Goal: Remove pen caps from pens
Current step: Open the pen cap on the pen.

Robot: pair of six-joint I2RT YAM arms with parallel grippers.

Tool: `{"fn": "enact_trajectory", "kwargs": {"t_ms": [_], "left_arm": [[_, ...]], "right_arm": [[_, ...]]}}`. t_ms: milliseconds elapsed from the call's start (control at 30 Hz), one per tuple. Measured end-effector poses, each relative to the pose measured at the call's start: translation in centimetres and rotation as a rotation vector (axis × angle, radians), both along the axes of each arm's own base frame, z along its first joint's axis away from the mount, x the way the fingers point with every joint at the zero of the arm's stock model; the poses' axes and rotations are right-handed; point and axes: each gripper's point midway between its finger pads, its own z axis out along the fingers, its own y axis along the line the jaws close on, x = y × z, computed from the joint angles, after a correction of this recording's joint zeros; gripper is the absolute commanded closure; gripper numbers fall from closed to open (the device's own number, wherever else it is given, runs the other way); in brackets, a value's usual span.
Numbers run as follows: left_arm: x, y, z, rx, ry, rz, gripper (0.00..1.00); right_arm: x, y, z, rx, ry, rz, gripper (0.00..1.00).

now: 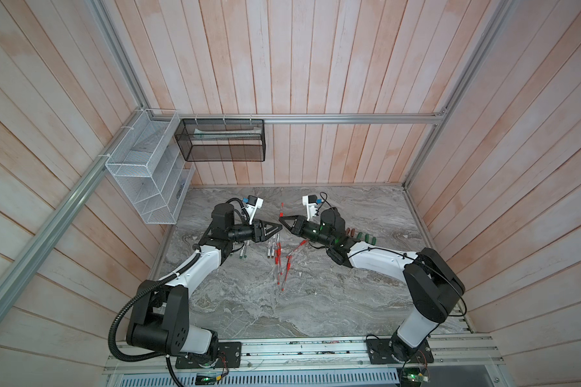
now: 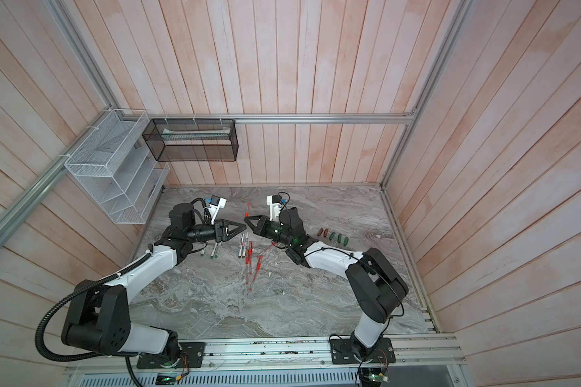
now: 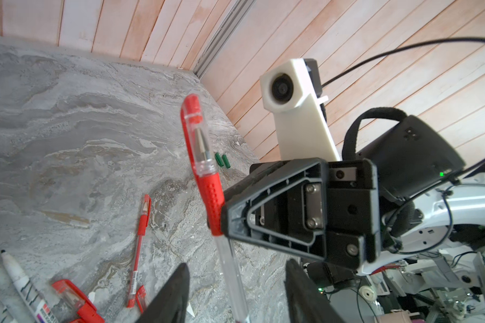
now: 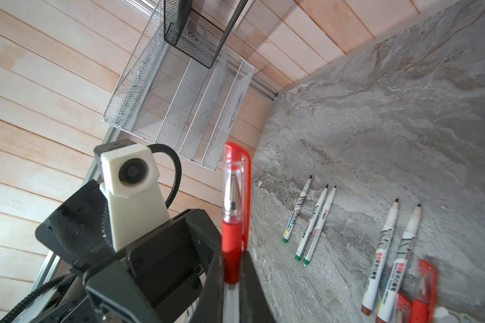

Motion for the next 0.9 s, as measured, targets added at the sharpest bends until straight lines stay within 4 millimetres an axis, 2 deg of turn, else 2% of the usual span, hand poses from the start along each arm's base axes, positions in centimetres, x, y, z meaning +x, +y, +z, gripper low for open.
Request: {"fn": "enact_trajectory", "kwargs": {"t_ms": [100,400,433,700,800,900], "left_arm": [[-0.1,-0.1,0.1,-0.004,-0.003,-0.007,0.62],[0.3,0.0,-0.5,0.007,0.018,0.014,0.98],[0.4,0.0,-0.6,0.008,0.018,0.015,1.00],[0.4,-0.2,-1.2,0.052,-0.024,0.018,1.00],[0.6,-0.1,-2.4,0.125,-0.053,0.040,1.00],[0.8,0.0,-3.5,0.212,-0.107,0.065,1.00]], "right_arm": [[-0.2,0.4,0.4,0.010,-0.010,0.010,1.00],[-0.2,0.5,0.7,0.022,-0.029,0.014,1.00],[-0.2,0.5,0.7,0.020,-0.032,0.012,1.00],[-0.1,-0.2,0.5,-0.004,-0.027,-0.011,0.74],[0.4,-1.5,1.1,-0.016,-0.022,-0.054,0.69],[1.0,-2.6,2.0,-0.022,-0.032,-0.100,0.67]]}}
